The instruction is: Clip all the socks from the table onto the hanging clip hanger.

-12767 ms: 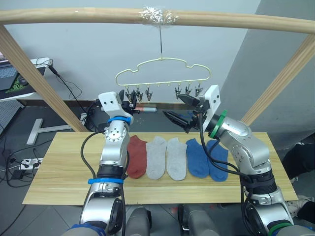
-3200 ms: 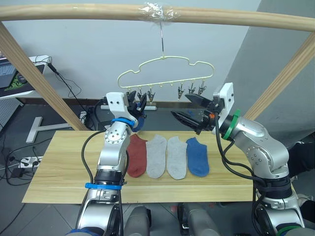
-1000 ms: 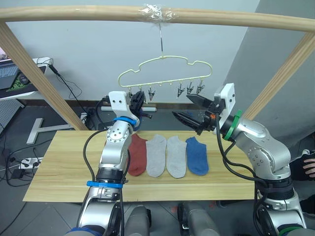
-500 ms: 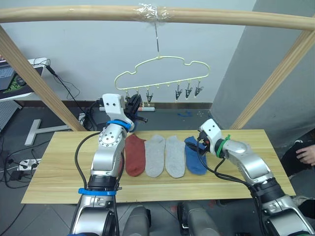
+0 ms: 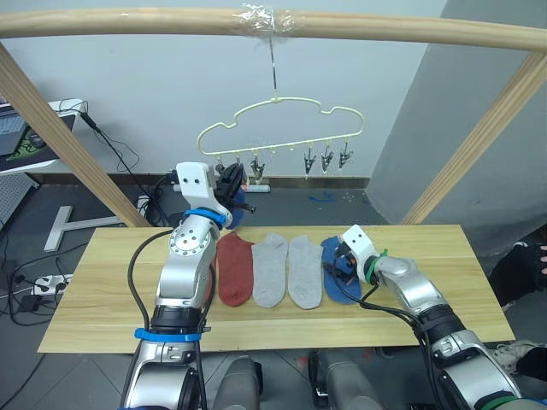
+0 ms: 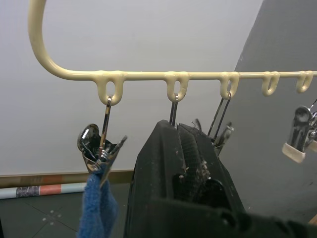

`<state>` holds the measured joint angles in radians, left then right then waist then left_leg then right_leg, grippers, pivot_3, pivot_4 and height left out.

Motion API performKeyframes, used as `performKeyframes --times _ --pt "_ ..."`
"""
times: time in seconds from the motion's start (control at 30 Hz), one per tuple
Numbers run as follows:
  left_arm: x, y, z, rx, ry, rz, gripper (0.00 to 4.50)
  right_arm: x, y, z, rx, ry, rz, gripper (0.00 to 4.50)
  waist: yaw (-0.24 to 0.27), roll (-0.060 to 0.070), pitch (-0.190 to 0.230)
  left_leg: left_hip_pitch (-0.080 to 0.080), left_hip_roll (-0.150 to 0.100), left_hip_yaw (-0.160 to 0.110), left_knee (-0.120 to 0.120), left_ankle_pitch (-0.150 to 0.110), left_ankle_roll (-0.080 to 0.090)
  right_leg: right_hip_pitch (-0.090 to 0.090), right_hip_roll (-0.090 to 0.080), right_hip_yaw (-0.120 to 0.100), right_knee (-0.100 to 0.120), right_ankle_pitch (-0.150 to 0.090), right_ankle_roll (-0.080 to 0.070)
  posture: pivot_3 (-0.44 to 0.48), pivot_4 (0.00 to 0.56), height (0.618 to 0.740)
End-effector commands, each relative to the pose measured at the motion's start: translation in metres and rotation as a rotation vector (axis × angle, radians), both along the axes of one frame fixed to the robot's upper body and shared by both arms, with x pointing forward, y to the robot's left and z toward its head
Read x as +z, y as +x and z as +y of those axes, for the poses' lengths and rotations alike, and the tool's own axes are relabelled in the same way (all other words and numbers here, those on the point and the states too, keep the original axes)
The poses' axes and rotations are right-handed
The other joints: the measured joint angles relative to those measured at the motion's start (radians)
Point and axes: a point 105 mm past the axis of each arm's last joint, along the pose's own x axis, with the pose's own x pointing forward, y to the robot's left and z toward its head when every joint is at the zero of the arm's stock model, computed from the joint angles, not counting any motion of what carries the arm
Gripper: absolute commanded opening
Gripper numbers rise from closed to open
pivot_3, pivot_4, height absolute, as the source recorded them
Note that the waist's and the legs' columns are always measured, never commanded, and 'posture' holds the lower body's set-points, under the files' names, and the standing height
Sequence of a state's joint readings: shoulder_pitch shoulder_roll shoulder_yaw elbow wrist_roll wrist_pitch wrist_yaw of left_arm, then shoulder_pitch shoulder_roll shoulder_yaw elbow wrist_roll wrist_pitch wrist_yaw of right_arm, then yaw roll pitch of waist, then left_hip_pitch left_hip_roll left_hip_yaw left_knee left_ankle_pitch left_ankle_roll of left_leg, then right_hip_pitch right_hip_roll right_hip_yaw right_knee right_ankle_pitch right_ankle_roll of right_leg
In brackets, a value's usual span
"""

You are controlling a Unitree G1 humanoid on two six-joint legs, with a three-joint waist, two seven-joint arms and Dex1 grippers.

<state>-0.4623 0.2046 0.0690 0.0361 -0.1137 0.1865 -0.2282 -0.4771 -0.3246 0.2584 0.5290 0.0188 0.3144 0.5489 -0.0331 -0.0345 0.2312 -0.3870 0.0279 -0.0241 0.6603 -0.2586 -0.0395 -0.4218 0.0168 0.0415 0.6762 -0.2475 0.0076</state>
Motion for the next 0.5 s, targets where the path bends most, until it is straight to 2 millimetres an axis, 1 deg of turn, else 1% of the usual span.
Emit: performKeyframes --times 0.03,0.07,0.1,0.13,0.2,0.27,0.33,0.37,0.43,0.47,0.5 --pt "0.001 -0.002 0.005 0.019 0.005 -0.005 0.00 0.006 0.007 0.001 0.007 0.002 -0.039 3.21 -0.001 0.000 0.000 0.000 0.000 0.000 0.000 0.000 0.000 0.000 0.000 0.000 0.000 0.000 0.000 0.040 0.243 0.740" --pt "0.001 -0.002 0.005 0.019 0.005 -0.004 0.00 0.006 0.008 0.001 0.004 0.002 -0.037 2.88 -0.001 0.000 0.000 0.000 0.000 0.000 0.000 0.000 0.000 0.000 0.000 0.000 0.000 0.000 0.000 0.042 0.242 0.740" --pt "0.000 -0.003 0.004 0.018 0.004 -0.003 0.00 0.002 0.006 -0.001 0.000 0.003 -0.024 2.47 -0.001 0.000 0.000 0.001 0.000 0.000 0.000 0.000 0.000 0.000 0.000 0.000 0.000 0.000 0.000 0.042 0.242 0.740" --pt "0.000 -0.004 0.004 0.018 0.003 -0.003 0.00 -0.002 0.004 -0.003 -0.001 0.003 -0.009 2.21 -0.001 0.000 0.000 0.001 0.000 0.000 0.000 0.000 0.000 0.000 0.000 0.000 0.000 0.000 0.000 0.047 0.239 0.740" --pt "0.000 -0.005 0.004 0.019 0.002 -0.002 0.00 -0.008 0.000 -0.005 0.004 -0.001 0.007 1.49 -0.001 0.000 0.000 0.001 0.000 0.000 0.000 0.000 0.000 0.000 0.000 0.000 0.000 0.000 0.000 0.048 0.238 0.740" --pt "0.000 -0.005 0.005 0.021 0.002 -0.002 0.00 -0.009 -0.002 -0.007 0.018 -0.008 0.006 0.83 0.000 0.000 0.000 0.000 0.000 0.000 0.000 0.000 0.000 0.000 0.000 0.000 0.000 0.000 0.000 0.051 0.235 0.740" --pt "0.001 -0.006 0.006 0.023 -0.001 -0.003 0.00 -0.006 -0.003 -0.010 0.033 -0.012 -0.012 0.14 0.001 0.000 0.000 0.000 0.000 0.000 0.000 0.000 0.000 0.001 0.000 0.000 0.000 0.000 0.000 0.051 0.235 0.740" --pt "0.001 -0.007 0.006 0.024 -0.002 -0.004 0.00 -0.004 -0.004 -0.011 0.037 -0.013 -0.022 0.02 0.001 0.000 0.000 0.000 0.000 0.000 0.000 0.000 0.000 0.001 0.000 0.000 0.000 0.000 0.000 0.051 0.235 0.740" --pt "0.001 -0.007 0.007 0.025 -0.003 -0.003 0.00 -0.003 -0.004 -0.012 0.041 -0.014 -0.031 0.02 0.001 0.000 0.000 0.000 0.000 0.000 0.000 0.000 0.000 0.001 0.000 0.000 0.000 0.000 0.000 0.057 0.232 0.740" --pt "0.001 -0.006 0.008 0.028 -0.010 -0.001 0.00 0.001 -0.002 -0.013 0.046 -0.021 -0.053 0.02 0.001 0.000 0.000 0.000 0.000 0.000 0.000 0.000 0.000 0.001 0.000 0.000 0.000 0.000 0.000 0.060 0.230 0.740" --pt "0.002 -0.006 0.011 0.032 -0.050 0.009 0.00 0.013 -0.001 -0.014 0.061 -0.023 -0.093 0.02 0.001 0.000 0.000 0.001 0.000 0.000 0.000 0.000 0.000 0.001 0.000 0.000 0.000 0.000 0.000 0.060 0.230 0.740"
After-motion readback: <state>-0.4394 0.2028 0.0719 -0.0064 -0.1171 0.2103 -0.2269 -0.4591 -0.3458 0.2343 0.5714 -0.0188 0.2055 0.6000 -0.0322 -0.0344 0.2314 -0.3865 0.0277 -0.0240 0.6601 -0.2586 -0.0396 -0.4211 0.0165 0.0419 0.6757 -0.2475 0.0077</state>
